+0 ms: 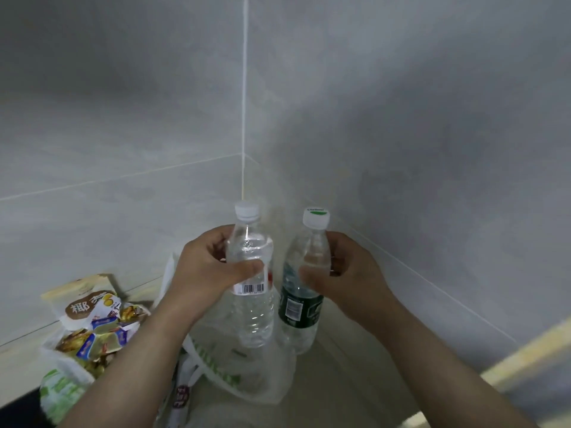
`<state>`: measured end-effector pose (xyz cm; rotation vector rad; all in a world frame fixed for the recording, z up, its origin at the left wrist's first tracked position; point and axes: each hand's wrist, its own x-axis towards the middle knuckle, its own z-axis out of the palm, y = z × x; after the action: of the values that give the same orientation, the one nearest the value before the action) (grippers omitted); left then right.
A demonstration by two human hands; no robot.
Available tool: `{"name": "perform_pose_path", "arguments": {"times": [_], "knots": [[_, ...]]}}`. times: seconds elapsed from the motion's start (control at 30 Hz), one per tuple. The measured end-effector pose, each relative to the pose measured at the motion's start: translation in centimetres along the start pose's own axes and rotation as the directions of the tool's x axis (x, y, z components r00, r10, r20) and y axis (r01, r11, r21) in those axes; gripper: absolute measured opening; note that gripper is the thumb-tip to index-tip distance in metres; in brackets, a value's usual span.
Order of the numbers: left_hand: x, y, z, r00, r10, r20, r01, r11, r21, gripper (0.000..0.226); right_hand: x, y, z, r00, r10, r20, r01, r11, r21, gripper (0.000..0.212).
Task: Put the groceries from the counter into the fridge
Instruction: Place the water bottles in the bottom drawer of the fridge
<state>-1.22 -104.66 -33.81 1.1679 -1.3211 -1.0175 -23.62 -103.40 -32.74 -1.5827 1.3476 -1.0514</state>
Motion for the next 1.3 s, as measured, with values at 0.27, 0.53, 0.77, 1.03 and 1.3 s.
{"name": "perform_pose_path", "arguments": {"times": [0.27,0.53,0.77,1.03,1.3], "knots": [[-6.1,4.2,4.5,0.992,0.044,0.12,-0.045,0.999,0.005,0.043,-8.7,-1.7,-5.1,0.992,-0.036,-0.118,0.032,0.999,-0.035,0.042],[-13.7,7.7,7.8,0.976,0.094,0.197,-0.1,0.995,0.022,0.043,-19.3,-2.9,-9.0,0.976,-0.032,-0.214,0.03,0.999,-0.01,0.046],[-20.6,10.1,11.4,0.934,0.138,0.331,-0.151,0.988,0.014,0.041,-29.4,-3.7,-11.6,0.932,-0.02,-0.361,0.016,1.0,-0.012,0.045],[-26.8,13.4,17.0,0.838,0.224,0.497,-0.226,0.973,-0.057,0.041,-40.3,-4.9,-16.4,0.843,0.002,-0.538,-0.038,0.998,-0.055,0.041],[-31.3,15.4,25.6,0.678,0.246,0.693,-0.181,0.969,-0.166,0.05,-49.2,-4.5,-21.2,0.673,0.063,-0.737,-0.093,0.996,0.001,0.05]]}}
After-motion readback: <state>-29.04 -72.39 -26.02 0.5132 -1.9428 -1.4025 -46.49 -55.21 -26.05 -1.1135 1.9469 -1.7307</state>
